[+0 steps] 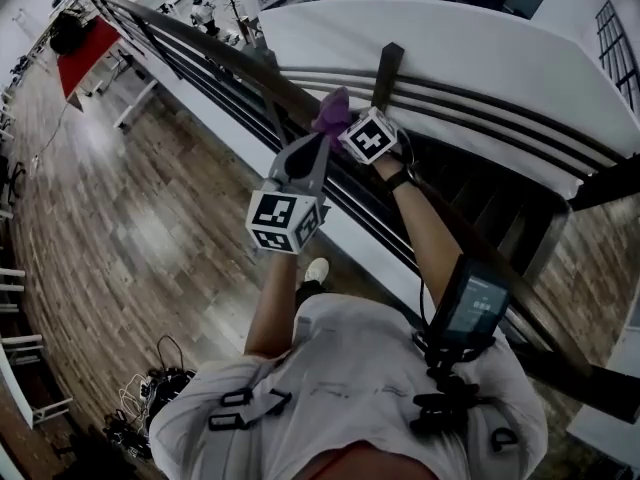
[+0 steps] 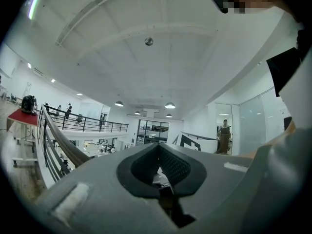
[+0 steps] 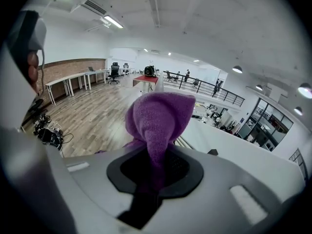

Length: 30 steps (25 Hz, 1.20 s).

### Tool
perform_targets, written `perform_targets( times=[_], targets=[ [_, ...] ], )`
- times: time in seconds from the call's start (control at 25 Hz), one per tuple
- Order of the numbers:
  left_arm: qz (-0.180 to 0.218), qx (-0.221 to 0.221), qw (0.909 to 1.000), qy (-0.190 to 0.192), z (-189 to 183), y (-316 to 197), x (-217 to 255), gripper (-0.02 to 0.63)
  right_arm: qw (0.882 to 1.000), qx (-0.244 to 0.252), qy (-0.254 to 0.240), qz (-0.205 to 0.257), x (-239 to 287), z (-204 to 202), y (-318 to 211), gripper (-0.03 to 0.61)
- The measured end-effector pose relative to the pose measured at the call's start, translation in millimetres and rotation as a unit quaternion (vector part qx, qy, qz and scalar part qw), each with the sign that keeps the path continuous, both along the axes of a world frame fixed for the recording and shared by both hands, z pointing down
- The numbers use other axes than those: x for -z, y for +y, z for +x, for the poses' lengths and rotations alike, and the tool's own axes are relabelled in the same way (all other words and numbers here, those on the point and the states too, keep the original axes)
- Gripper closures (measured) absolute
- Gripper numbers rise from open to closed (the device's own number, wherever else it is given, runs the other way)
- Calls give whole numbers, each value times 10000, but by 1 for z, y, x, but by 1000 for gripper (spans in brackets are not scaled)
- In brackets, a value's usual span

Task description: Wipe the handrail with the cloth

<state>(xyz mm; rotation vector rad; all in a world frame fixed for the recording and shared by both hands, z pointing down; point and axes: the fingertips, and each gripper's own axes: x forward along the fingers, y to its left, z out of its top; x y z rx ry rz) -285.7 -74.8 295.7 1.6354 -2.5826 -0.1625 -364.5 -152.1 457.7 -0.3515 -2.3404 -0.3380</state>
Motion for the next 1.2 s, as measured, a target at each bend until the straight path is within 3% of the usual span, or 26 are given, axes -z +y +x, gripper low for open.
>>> perform_targets(
  times=[0.44,0.76,1.2],
  targets=[
    [-69,-611,9981,-83,23,-41,6,614,9980,-531,252,-250,1,91,-32,522],
    [-80,-996,9949,-111,43,-69,8,614,9960,-867,218,41,0,145,-46,523],
    [-250,-1623,9864,-59,83,-113,0,614,9870,-1606,92,38,4,217,-63,523]
  ],
)
